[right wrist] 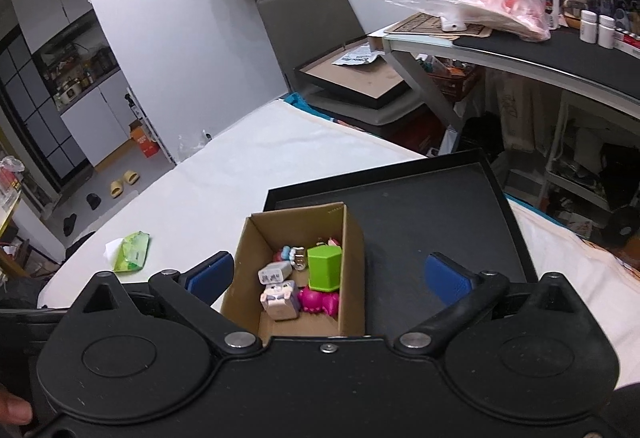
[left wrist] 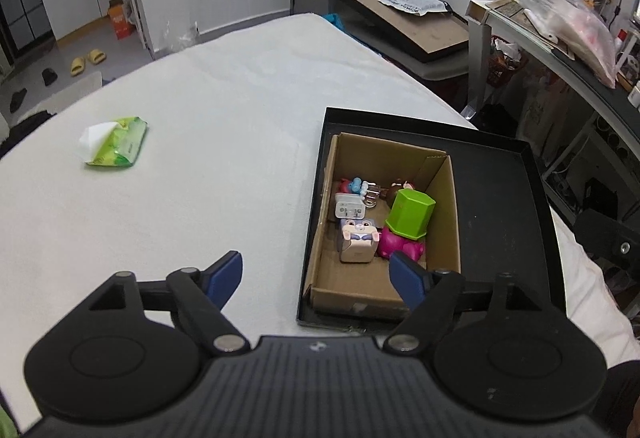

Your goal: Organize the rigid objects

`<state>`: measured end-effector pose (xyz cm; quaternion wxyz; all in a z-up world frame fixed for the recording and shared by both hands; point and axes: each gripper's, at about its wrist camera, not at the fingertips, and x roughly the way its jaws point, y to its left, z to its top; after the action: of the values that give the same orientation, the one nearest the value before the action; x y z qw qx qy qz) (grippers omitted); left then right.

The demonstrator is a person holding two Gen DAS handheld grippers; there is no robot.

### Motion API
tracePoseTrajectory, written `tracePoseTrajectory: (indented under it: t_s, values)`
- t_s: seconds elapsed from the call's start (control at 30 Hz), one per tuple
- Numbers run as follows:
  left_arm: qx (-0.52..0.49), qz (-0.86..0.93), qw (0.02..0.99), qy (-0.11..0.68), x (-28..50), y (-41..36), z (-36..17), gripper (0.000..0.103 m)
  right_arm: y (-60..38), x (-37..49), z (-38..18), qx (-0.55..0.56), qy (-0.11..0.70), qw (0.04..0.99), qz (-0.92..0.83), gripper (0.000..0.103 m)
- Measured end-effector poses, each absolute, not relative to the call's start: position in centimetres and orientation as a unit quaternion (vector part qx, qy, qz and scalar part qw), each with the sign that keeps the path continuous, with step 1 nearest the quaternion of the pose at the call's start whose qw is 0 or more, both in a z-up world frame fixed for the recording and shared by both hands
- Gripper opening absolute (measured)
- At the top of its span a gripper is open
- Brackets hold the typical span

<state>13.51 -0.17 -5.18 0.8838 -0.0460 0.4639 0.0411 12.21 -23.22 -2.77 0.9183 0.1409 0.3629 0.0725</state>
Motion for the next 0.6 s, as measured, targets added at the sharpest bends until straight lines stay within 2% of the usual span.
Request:
tracePoseTrajectory:
  t_s: [0.2,0.6]
  values:
    - [-0.027,0.035,0.892,0.45,11.7,-0.5,-3.7,0.084,-24.0,10.4,-1.6,0.135,0.353,0.924,0.056,0.103]
    - [-0.015,0.023,0.905,0.424,7.7,-1.7,-0.8,0.086,-24.9,6.9,0.3,0.125,0.334,0.933,0.045,0.103]
